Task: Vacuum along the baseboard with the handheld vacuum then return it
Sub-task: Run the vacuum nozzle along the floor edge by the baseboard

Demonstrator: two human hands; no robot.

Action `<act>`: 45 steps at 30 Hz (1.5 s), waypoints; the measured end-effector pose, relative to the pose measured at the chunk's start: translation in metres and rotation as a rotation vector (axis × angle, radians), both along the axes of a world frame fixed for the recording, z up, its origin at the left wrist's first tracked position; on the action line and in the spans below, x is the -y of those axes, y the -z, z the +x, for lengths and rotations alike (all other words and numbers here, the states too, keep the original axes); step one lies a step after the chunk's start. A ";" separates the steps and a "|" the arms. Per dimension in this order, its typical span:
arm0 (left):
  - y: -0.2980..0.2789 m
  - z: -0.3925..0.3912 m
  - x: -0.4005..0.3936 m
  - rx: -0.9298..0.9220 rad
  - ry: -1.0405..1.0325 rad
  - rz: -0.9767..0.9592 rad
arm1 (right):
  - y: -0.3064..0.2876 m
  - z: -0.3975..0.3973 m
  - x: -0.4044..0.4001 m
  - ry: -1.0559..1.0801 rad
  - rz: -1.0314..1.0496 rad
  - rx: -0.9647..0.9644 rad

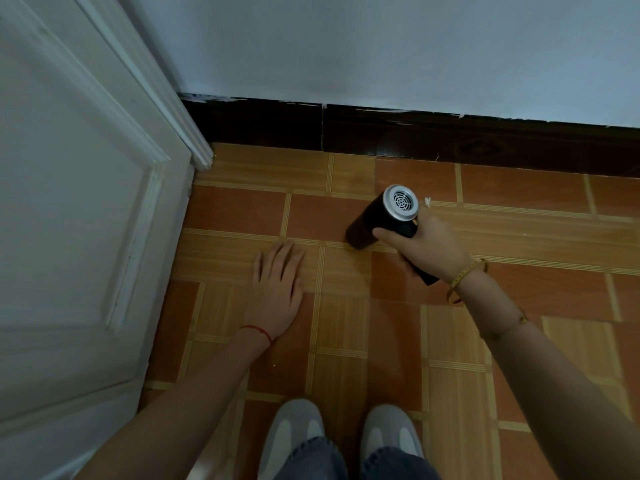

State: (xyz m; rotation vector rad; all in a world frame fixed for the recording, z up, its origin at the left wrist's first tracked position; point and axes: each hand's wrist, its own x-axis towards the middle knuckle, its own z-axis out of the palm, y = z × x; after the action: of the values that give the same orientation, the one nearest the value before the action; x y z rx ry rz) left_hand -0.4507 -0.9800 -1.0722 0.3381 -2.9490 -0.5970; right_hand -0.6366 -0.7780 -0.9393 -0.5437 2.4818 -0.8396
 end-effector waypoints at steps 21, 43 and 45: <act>-0.010 0.020 0.034 0.059 -0.300 -0.061 | 0.021 0.005 0.050 -0.010 -0.112 -0.082; -0.004 0.031 0.057 0.130 -0.434 -0.125 | 0.037 -0.016 0.230 -0.251 -0.271 0.216; -0.005 0.031 0.057 0.136 -0.428 -0.128 | 0.040 -0.016 0.244 -0.275 -0.275 0.200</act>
State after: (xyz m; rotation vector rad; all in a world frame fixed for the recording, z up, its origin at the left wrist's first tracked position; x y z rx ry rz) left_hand -0.4194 -1.0374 -1.0673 0.9940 -2.8788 -0.3375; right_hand -0.6527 -1.0224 -0.9791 -0.8297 2.0654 -1.0702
